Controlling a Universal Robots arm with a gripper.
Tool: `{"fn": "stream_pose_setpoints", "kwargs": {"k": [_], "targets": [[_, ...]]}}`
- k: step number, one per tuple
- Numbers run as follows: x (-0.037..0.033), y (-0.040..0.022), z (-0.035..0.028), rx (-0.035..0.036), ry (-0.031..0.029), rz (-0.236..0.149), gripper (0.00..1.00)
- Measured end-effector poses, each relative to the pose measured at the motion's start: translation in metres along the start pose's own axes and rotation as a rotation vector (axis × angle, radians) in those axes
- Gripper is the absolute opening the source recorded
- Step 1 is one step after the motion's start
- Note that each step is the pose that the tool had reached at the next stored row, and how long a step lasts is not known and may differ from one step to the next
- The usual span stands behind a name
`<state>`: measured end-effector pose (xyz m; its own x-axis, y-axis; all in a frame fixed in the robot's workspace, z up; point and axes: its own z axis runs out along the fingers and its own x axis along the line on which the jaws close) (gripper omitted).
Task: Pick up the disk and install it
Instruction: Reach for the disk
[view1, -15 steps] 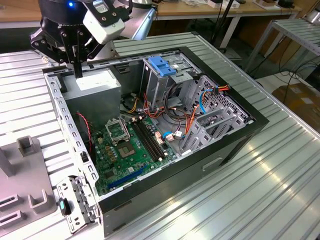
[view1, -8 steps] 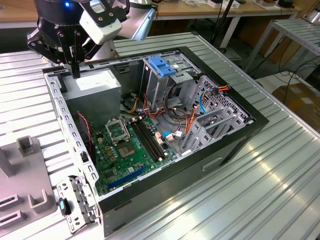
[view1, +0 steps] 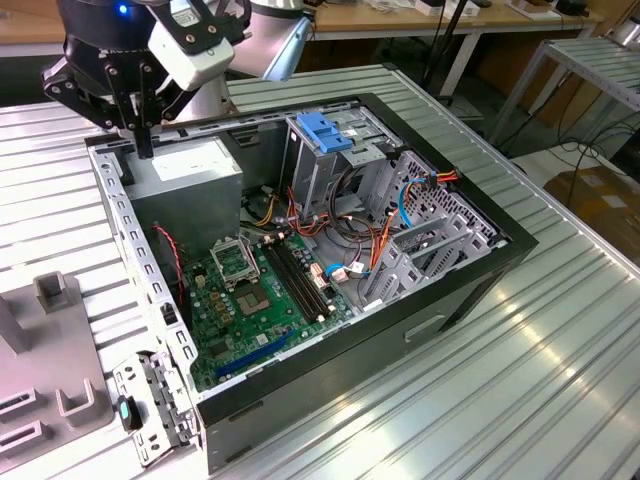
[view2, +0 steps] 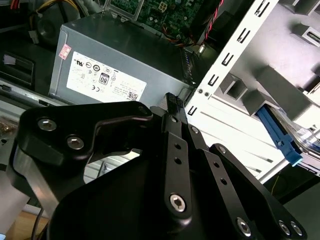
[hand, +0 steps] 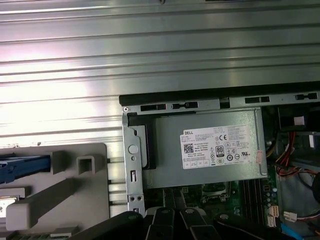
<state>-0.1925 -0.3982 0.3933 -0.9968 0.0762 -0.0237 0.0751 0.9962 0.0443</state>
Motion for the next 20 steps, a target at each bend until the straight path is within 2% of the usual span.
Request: {"fn": "stream_pose_setpoints", "kwargs": {"k": [20], "targets": [[0.0169,-0.0013,-0.0005,0.0,0.0,0.0,0.11]]}}
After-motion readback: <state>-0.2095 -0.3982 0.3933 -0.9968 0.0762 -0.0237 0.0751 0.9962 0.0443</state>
